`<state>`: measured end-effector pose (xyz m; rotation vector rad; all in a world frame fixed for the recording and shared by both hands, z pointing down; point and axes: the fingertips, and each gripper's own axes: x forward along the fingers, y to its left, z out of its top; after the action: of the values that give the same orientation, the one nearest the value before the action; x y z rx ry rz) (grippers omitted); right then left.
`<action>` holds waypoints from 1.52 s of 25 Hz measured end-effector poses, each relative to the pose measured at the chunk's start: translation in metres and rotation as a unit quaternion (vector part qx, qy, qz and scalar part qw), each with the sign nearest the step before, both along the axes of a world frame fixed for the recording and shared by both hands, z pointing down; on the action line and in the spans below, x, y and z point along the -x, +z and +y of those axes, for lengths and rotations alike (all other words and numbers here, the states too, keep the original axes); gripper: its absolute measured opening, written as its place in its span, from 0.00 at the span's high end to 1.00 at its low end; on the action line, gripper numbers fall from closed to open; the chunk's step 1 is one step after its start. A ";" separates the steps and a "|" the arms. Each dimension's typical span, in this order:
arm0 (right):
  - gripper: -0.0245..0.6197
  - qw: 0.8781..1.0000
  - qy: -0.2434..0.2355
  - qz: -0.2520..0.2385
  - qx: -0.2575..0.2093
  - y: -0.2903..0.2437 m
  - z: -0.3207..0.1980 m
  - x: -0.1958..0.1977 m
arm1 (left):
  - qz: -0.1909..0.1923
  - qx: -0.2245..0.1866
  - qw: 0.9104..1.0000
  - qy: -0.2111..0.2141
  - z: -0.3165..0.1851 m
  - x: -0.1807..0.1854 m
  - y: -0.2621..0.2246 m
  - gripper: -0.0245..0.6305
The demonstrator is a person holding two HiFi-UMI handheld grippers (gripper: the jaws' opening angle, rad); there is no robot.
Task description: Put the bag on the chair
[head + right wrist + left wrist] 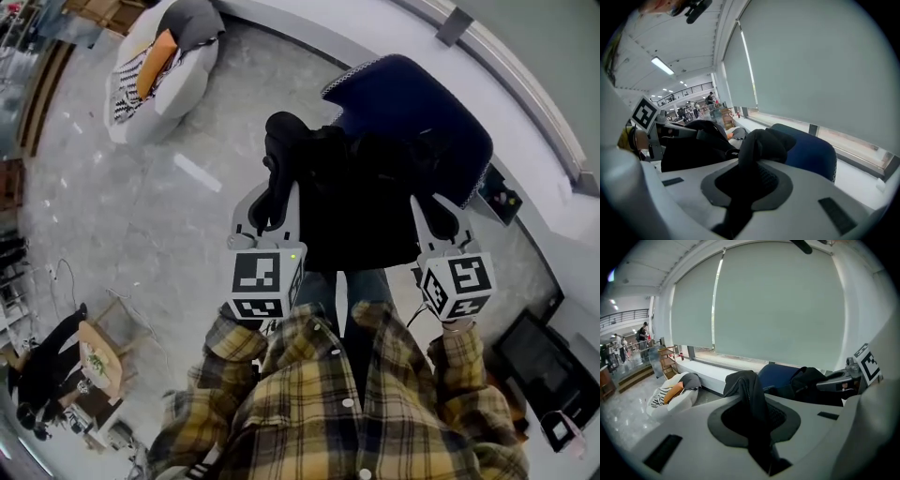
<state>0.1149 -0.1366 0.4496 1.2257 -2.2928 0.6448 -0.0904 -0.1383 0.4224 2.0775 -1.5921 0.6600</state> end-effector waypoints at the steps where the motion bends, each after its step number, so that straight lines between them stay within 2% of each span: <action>1: 0.88 1.000 -0.001 0.007 0.003 0.009 0.000 -0.001 | -0.006 0.003 1.000 0.002 0.000 -0.002 0.009 0.86; 7: 0.88 0.999 0.000 0.023 0.024 0.058 0.000 0.003 | -0.037 0.021 0.999 0.006 -0.003 0.000 0.059 0.86; 13: 0.88 0.998 -0.004 0.047 0.039 0.107 0.002 0.004 | -0.047 0.041 0.998 0.009 -0.001 0.002 0.116 0.86; 27: 0.88 0.993 -0.016 0.097 0.062 0.198 0.001 0.000 | -0.063 0.090 0.994 0.014 0.004 -0.007 0.223 0.86; 33: 0.88 0.991 -0.019 0.118 0.063 0.227 0.006 0.005 | -0.057 0.111 0.992 0.006 0.010 -0.002 0.260 0.86; 38: 0.88 0.990 -0.026 0.125 0.056 0.235 0.005 0.008 | -0.050 0.095 0.994 0.008 0.014 0.002 0.273 0.86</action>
<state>0.1065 -0.1313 0.6844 1.1217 -2.0466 0.5604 -0.0920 -0.1244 0.6955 1.9482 -1.5025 0.8982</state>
